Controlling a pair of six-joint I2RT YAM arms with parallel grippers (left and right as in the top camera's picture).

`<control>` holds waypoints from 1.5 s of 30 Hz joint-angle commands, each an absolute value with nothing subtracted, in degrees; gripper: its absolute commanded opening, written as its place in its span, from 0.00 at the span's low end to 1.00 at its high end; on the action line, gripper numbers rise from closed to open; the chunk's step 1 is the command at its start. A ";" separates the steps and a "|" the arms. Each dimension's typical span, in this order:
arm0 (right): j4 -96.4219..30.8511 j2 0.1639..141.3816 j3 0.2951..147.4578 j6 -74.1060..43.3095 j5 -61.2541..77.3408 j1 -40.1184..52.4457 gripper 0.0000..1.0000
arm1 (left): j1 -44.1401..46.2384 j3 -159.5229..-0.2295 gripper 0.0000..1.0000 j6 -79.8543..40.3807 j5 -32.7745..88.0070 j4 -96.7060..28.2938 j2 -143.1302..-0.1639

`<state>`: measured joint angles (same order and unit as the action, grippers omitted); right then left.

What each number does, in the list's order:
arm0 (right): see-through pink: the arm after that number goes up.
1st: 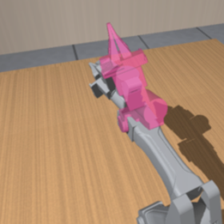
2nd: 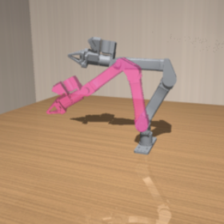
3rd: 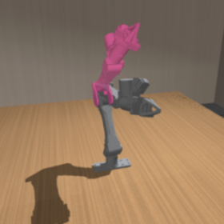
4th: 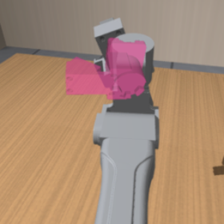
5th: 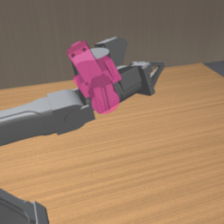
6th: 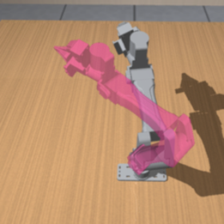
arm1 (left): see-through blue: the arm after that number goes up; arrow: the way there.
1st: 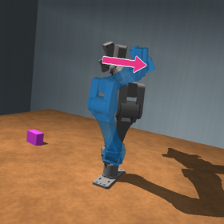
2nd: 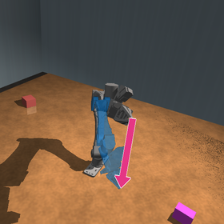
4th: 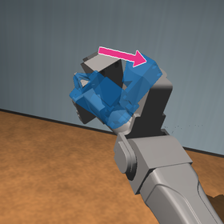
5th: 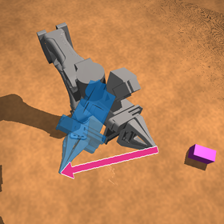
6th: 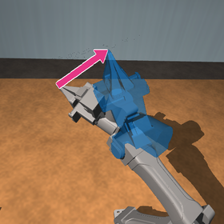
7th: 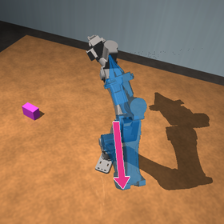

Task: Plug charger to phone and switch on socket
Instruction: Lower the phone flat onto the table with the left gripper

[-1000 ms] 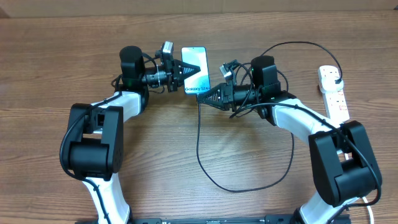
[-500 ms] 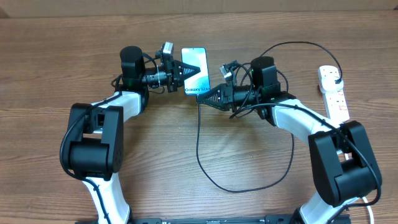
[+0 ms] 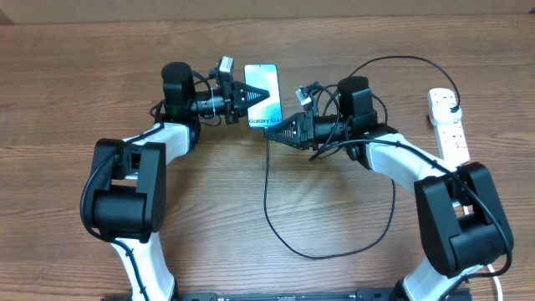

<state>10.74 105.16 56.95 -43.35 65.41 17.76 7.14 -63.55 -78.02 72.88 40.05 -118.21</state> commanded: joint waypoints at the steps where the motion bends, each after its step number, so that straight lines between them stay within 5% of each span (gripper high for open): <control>1: 11.70 104.95 57.39 -40.32 62.52 16.86 0.38 | 8.82 -63.90 0.05 -78.43 81.21 40.07 -117.64; 18: 2.44 98.87 57.39 -29.82 66.52 13.91 0.53 | 5.30 -63.90 0.04 -76.14 79.48 38.35 -117.64; 31: -27.22 88.53 57.39 -11.99 49.45 8.21 0.58 | 5.72 -63.90 0.04 -45.67 65.56 2.33 -117.64; 45: -27.97 88.49 57.39 -11.68 49.32 8.23 0.59 | 7.92 -63.92 0.04 -32.45 58.98 -3.16 -117.64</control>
